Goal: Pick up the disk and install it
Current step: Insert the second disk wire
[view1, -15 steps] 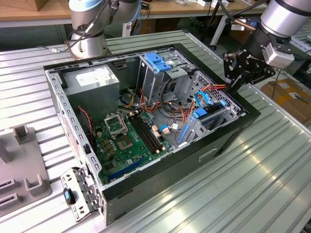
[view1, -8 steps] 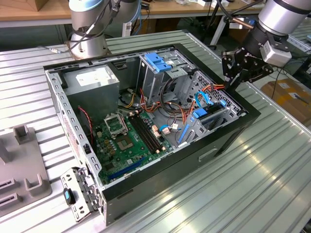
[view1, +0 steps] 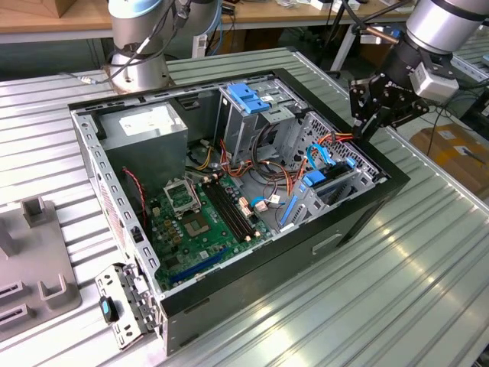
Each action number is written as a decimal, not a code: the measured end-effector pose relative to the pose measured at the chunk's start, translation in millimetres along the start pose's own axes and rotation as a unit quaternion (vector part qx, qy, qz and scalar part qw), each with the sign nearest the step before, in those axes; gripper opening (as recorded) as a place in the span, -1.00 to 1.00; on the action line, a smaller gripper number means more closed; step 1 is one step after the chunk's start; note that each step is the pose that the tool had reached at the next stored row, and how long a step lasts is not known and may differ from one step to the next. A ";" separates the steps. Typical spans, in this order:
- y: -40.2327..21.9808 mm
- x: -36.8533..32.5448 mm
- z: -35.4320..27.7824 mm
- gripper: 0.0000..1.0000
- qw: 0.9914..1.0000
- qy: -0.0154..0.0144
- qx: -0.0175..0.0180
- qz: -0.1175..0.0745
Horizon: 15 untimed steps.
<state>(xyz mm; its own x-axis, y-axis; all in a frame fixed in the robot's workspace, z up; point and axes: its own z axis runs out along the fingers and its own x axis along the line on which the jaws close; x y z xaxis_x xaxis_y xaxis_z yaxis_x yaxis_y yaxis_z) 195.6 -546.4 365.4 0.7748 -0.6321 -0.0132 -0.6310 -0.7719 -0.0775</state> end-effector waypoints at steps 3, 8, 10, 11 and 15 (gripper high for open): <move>-0.1 0.1 0.0 -0.41 1.000 0.000 0.000 0.000; -0.2 0.1 -1.6 -0.41 1.000 0.000 0.000 0.000; -0.3 0.0 -1.6 -0.41 1.000 0.000 0.000 0.000; -0.3 0.0 -1.8 -0.41 1.000 0.000 0.000 0.000; -0.3 0.1 -2.0 -0.57 1.000 0.000 0.000 0.000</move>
<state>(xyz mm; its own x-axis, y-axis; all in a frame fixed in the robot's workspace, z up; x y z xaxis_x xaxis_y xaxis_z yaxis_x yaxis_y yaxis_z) 195.7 -546.4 367.4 0.7748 -0.6320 -0.0129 -0.6310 -0.7720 -0.0771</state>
